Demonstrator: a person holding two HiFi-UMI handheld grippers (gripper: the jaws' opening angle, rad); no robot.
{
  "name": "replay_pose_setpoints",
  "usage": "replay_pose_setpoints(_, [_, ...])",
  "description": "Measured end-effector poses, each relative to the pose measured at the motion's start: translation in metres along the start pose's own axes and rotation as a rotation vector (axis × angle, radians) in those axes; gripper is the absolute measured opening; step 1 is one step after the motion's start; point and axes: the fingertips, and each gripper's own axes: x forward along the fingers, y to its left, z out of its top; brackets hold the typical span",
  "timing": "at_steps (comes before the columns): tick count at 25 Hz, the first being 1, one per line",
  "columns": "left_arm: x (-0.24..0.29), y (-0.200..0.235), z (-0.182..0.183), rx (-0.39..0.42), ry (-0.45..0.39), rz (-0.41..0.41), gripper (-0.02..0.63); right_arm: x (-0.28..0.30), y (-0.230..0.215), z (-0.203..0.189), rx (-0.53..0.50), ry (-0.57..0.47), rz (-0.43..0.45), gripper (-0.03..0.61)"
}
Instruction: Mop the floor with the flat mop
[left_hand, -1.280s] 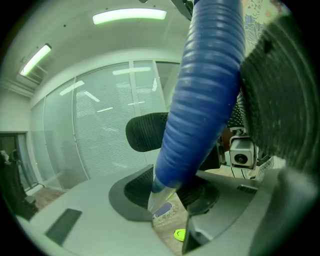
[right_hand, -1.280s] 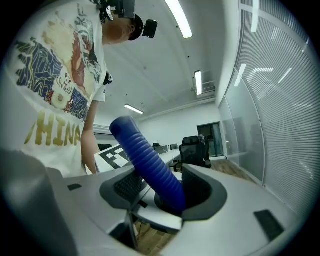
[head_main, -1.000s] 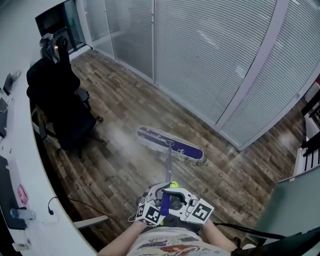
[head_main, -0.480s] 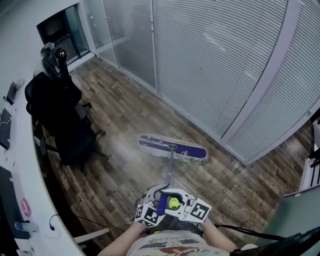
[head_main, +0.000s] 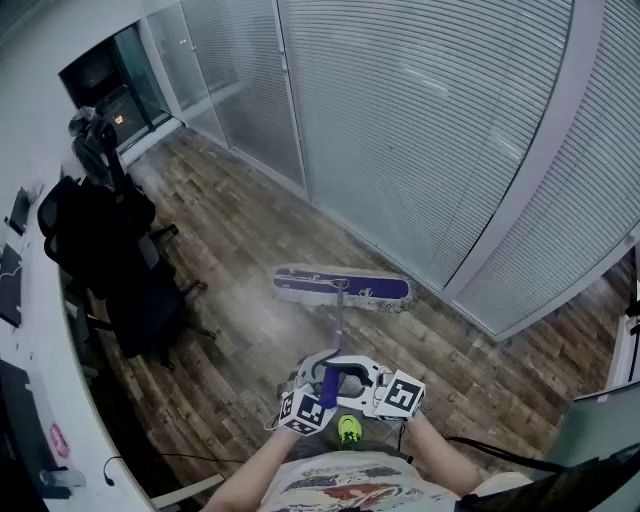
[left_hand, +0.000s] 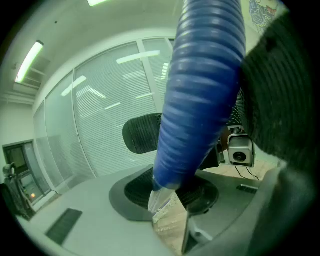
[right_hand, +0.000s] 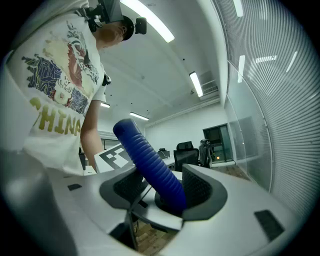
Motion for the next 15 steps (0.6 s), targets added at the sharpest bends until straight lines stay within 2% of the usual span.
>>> replay_pose_setpoints(8, [0.042,0.055,-0.006,0.000,-0.010,0.006,0.097,0.017,-0.068,-0.001,-0.001,0.000,0.001,0.235])
replay_pose_setpoints(15, [0.073,0.092,-0.001,0.005,-0.023,-0.042,0.097,0.024,-0.118,0.008,0.016,-0.003,-0.059,0.236])
